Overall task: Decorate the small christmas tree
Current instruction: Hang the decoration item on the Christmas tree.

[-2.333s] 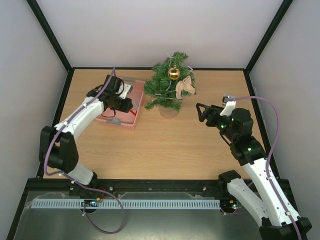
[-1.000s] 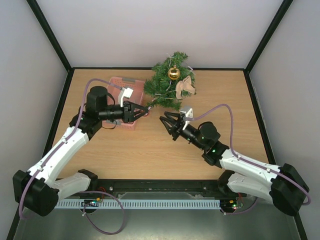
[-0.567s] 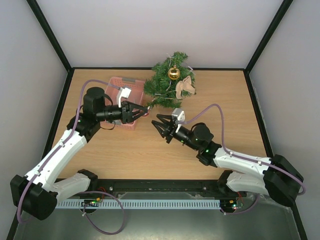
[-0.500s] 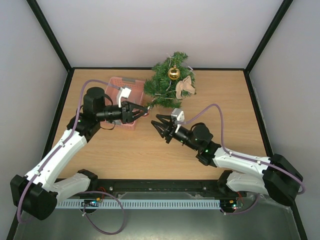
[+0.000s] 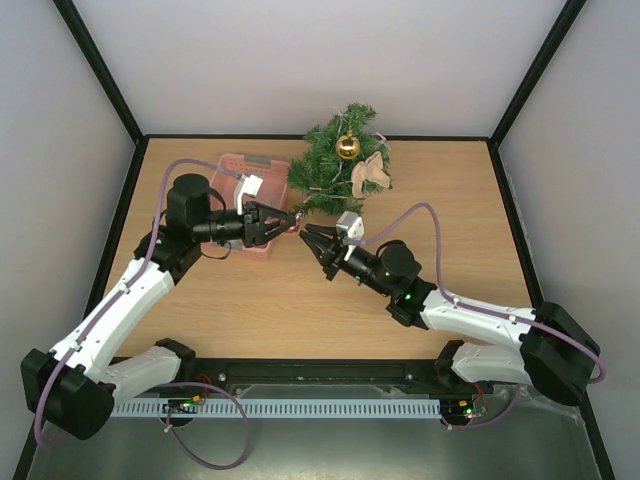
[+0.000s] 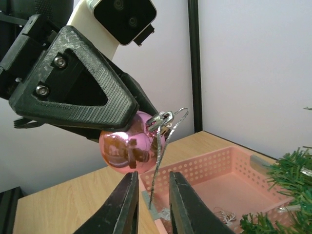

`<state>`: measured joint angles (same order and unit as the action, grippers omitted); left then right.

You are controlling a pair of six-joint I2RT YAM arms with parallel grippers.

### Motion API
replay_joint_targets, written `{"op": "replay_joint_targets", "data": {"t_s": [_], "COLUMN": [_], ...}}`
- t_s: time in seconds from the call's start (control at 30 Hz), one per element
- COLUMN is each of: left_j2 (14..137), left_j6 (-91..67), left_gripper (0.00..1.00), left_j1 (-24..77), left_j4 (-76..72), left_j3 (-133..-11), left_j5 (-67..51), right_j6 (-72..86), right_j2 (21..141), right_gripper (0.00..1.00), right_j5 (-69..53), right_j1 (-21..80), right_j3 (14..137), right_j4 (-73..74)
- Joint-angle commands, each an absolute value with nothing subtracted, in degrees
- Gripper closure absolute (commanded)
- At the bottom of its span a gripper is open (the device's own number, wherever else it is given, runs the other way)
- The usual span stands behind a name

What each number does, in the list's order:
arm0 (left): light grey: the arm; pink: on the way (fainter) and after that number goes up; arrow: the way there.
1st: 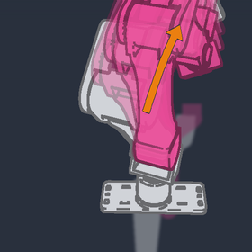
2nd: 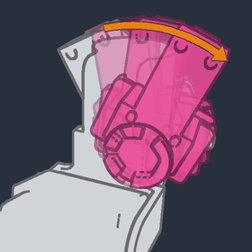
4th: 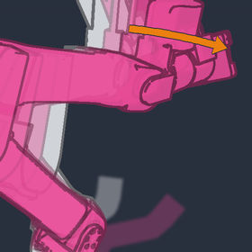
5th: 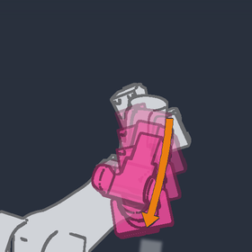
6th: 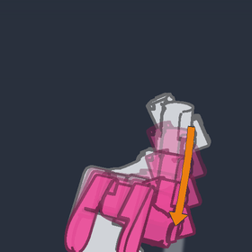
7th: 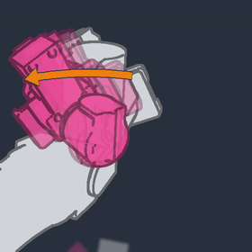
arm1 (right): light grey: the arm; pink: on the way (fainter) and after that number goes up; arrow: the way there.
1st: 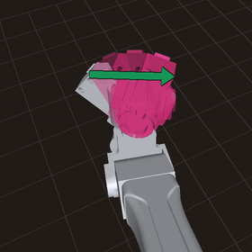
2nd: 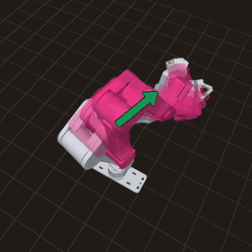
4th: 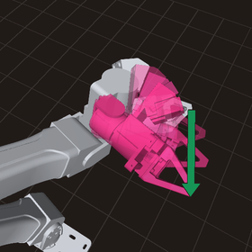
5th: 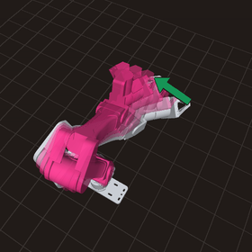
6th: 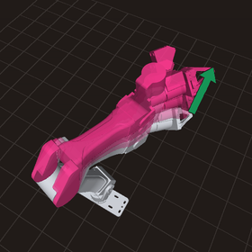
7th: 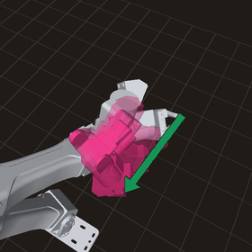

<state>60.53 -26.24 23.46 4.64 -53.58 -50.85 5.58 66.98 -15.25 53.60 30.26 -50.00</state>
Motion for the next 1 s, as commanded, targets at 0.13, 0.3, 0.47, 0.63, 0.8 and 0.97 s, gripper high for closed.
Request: {"op": "replay_joint_targets", "data": {"t_s": [0.13,0.3,0.47,0.63,0.8,0.97], "left_j2": [60.78,60.9,61.47,63.15,65.36,67.52], "left_j6": [-26.53,-26.56,-26.02,-26.41,-26.98,-27.11], "left_gripper": [0.66,0.66,0.66,0.66,0.66,0.66], "left_j1": [23.73,23.81,23.86,24.21,24.9,26.09], "left_j4": [3.6,3.21,2.87,0.51,-1.5,-2.68], "left_j3": [-53.2,-53.04,-52.08,-50.75,-50.91,-50.98], "left_j5": [-52.21,-52.43,-52.57,-52.35,-52.21,-52.05], "right_j6": [0.45,-2.88,-5.91,-7.4,-6.67,-9.45], "right_j2": [66.21,64.64,62.44,60.53,58.89,58.1], "right_gripper": [0.98,0.98,0.98,0.98,0.98,0.98], "right_j5": [-8.96,-6.17,-3.94,-1.09,0.51,0.76], "right_j1": [53.96,53.94,53.96,53.94,53.92,53.94], "right_j3": [31.67,31.54,31.19,30.28,28.26,27.86], "right_j4": [-49.47,-46.66,-43.43,-41.08,-41.18,-38.11]}}
